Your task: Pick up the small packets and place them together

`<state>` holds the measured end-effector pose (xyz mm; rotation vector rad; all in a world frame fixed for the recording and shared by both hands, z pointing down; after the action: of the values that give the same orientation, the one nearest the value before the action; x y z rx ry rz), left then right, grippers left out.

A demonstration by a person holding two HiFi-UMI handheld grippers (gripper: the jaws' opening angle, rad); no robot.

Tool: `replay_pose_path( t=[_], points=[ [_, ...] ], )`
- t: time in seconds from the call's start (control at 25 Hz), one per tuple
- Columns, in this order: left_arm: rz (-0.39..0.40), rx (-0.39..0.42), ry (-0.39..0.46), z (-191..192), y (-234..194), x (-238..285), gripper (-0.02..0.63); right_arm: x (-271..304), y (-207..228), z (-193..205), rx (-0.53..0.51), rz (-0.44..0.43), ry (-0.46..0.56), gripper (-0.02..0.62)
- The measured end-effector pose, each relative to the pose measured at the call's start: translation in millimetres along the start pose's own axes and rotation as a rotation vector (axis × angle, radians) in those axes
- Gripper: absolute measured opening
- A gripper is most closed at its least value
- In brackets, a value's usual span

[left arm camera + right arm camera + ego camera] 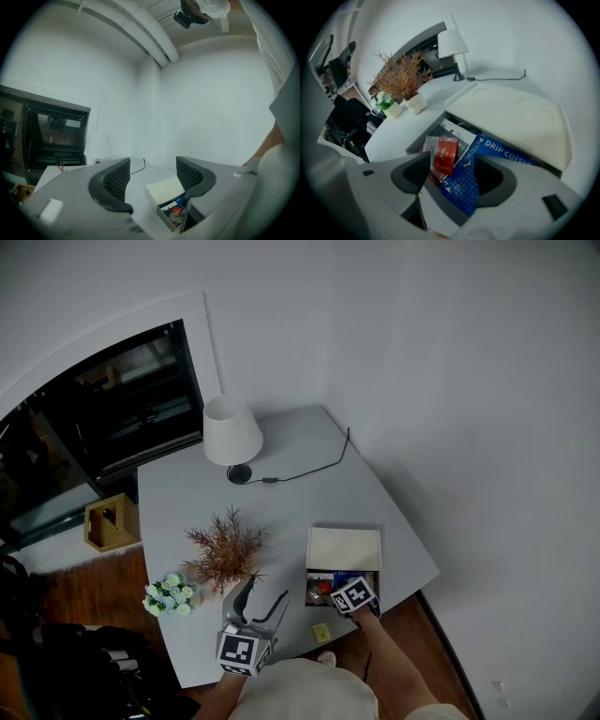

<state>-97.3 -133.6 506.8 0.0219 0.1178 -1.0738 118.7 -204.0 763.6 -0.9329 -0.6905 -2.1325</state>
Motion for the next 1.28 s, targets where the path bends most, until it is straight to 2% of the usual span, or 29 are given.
replay_pose_path(
  t=[0.04, 0.08, 0.12, 0.16, 0.2, 0.28, 0.56, 0.76, 1.0, 1.12, 1.28],
  points=[
    [-0.004, 0.0, -0.003, 0.4, -1.1, -1.1, 0.302, 2.1, 0.2, 3.3, -0.001, 0.011, -0.024, 0.271],
    [-0.008, -0.002, -0.002, 0.0, -2.1, -1.9, 0.302, 2.4, 0.9, 5.3, -0.001, 0.022, -0.037, 0.209],
    [-0.012, -0.005, 0.0, -0.7, -3.4, -2.5, 0.302, 1.6, 1.6, 5.8, -0.001, 0.031, -0.04, 0.201],
    [-0.016, -0.007, -0.001, -0.8, -5.1, -3.2, 0.302, 0.3, 2.0, 5.1, -0.002, 0.037, -0.037, 0.142],
    [-0.018, -0.007, -0.004, -0.4, -7.0, -3.9, 0.302, -1.5, 2.2, 3.8, -0.006, 0.041, -0.032, 0.135],
    [-0.019, -0.004, -0.011, 0.8, -9.8, -4.5, 0.302, -6.6, 2.4, 1.3, -0.021, 0.045, -0.019, 0.055],
    [-0.015, -0.014, -0.01, 5.5, -9.2, -5.3, 0.302, -33.9, -1.1, -1.6, -0.021, 0.017, 0.062, 0.018],
    [-0.006, -0.013, -0.016, 4.9, -8.5, -5.2, 0.302, -66.6, -10.2, -15.6, 0.024, -0.035, 0.199, 0.012],
    [0.005, -0.019, -0.022, 6.3, -5.8, -3.0, 0.302, -78.9, 0.8, -44.6, 0.271, -0.045, 0.409, 0.012],
    [0.013, -0.018, -0.023, 5.7, -3.6, -3.4, 0.301, -62.8, 11.2, -54.9, 0.375, -0.029, 0.436, 0.012],
    [0.01, -0.015, -0.031, 7.3, -3.2, -4.7, 0.299, -35.1, 25.5, -67.9, 0.456, -0.01, 0.43, 0.012]
  ],
)
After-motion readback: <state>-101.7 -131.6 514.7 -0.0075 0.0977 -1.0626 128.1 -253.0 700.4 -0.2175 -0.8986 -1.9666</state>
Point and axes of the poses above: the fingertips, and each gripper's own axes: x forward along the fingers, y to its right, z out of its underside, the point moved 5 cm from there along -x, backward along the fingers, and after that the axes turned 11 degrees about y, right-handed, at the moved point
